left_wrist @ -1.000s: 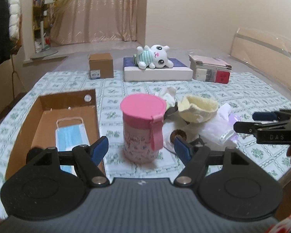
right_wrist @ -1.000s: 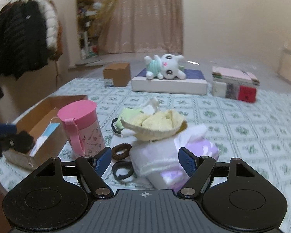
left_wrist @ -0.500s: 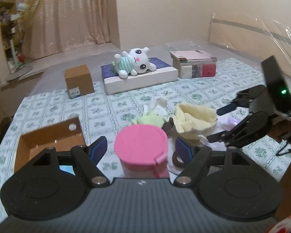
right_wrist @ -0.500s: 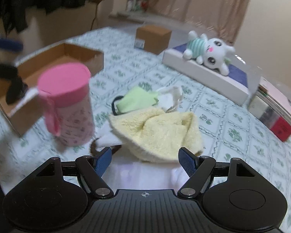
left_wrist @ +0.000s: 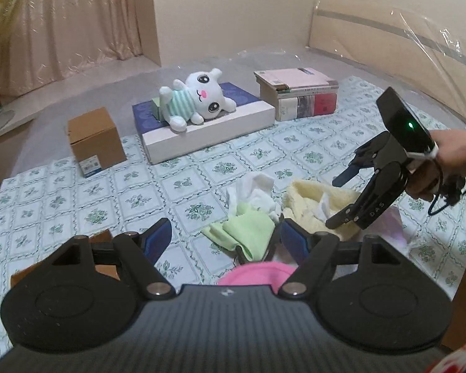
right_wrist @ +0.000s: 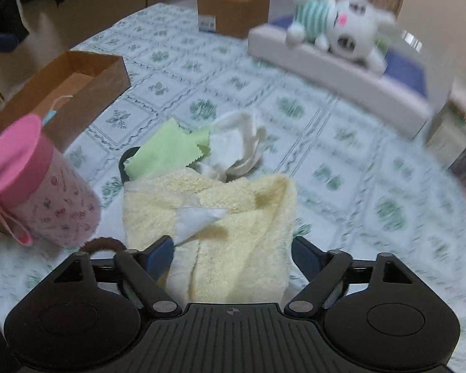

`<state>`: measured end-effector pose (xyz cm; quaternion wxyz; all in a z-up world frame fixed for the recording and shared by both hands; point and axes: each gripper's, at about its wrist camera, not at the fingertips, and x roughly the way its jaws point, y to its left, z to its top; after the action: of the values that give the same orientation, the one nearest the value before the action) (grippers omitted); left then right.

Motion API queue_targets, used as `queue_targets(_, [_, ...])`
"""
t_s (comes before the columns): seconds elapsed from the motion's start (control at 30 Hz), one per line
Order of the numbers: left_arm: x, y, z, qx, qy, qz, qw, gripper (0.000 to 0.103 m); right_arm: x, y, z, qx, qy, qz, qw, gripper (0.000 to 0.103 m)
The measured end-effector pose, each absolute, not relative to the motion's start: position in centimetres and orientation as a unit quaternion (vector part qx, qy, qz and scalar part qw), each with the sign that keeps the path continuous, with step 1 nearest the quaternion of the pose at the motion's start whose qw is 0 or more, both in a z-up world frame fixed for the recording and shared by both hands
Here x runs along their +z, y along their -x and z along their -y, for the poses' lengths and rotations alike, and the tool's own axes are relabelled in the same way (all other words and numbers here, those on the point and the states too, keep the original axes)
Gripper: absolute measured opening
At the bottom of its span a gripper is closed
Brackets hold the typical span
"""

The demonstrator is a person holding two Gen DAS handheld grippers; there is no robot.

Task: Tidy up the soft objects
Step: 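Lift the yellow towel up with the right gripper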

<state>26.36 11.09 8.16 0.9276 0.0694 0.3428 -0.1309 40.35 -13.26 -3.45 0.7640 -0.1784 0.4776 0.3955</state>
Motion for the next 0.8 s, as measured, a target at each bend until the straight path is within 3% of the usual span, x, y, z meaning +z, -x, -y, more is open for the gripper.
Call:
queue_targets(0.33, [6.6, -30.4, -10.8, -0.149, -0.089, -0.370, 0.913, 0.075, -6.7, -42.9, 11.5, 0.420, 0.152, -0.552, 0.704, 0.084])
queue_targets(0.4, [6.4, -30.9, -10.6, -0.154, -0.089, -0.373, 0.911, 0.075, -7.0, -43.0, 11.6, 0.415, 0.151, -0.552, 0.707, 0.075])
queue_targets(0.43, [6.4, -31.1, -10.6, -0.156, -0.089, -0.376, 0.909, 0.075, -7.0, -43.1, 11.8, 0.413, 0.145, -0.553, 0.709, 0.061])
queue_targets(0.5, [6.2, -31.7, -10.4, -0.163, -0.087, -0.383, 0.905, 0.075, -6.4, -43.3, 12.4, 0.411, 0.129, -0.551, 0.714, 0.048])
queue_targets(0.57, [6.1, -32.1, -10.2, -0.171, -0.086, -0.391, 0.900, 0.075, -5.5, -43.4, 13.1, 0.409, 0.120, -0.543, 0.723, 0.024])
queue_targets(0.67, [6.2, -32.9, -9.9, -0.185, -0.089, -0.402, 0.892, 0.075, -3.4, -43.6, 14.2, 0.395, 0.120, -0.525, 0.745, 0.017])
queue_targets(0.8, [6.4, -34.2, -9.4, -0.199, -0.097, -0.417, 0.882, 0.075, 0.1, -44.2, 15.9, 0.371, 0.101, -0.491, 0.781, 0.015])
